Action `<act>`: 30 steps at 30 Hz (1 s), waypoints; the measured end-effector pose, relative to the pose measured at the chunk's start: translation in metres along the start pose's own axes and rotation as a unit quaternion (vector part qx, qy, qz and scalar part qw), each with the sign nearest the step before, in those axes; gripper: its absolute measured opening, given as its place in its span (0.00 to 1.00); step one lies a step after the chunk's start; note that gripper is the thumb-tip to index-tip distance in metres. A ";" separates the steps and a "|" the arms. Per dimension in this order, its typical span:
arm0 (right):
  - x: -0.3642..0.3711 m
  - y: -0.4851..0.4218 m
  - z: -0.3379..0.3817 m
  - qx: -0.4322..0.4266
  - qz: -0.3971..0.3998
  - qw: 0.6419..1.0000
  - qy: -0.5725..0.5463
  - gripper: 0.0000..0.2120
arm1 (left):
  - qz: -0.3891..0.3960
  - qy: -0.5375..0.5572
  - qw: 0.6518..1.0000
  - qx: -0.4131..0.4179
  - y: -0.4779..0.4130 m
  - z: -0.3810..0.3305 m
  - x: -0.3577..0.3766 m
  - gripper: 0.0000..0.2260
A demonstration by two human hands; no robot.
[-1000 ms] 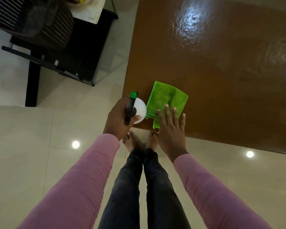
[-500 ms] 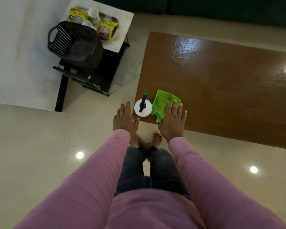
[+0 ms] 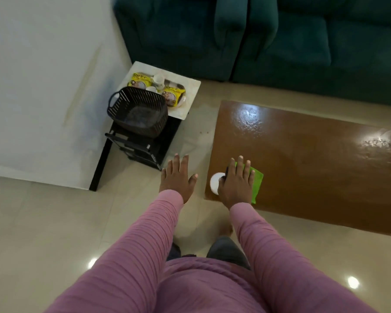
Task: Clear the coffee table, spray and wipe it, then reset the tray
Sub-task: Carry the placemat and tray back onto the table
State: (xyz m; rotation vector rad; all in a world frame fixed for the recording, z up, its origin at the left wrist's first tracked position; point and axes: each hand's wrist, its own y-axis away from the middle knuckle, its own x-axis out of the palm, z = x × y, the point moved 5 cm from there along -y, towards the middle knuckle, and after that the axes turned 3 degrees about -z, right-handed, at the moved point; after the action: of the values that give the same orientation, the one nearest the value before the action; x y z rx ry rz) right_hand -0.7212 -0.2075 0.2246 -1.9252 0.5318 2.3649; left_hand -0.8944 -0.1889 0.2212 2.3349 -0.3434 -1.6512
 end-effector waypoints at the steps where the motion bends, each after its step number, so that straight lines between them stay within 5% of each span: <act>1: 0.002 0.001 0.015 0.003 -0.003 1.000 0.000 0.33 | 0.001 -0.005 1.000 0.006 0.001 0.015 -0.007 0.30; 10: -0.002 -0.008 0.129 -0.040 -0.025 0.999 0.023 0.34 | 0.000 -0.016 1.000 -0.021 -0.017 0.132 -0.067 0.30; 30: 0.000 -0.166 0.262 -0.074 0.013 0.997 -0.002 0.34 | 0.010 -0.044 0.998 -0.046 -0.176 0.191 -0.154 0.29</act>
State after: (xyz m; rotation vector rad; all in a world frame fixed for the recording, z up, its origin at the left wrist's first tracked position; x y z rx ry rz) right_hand -0.9270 0.0245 0.2300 -1.9824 0.3948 2.4894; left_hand -1.1180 0.0140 0.2352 2.1916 -0.3013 -1.7255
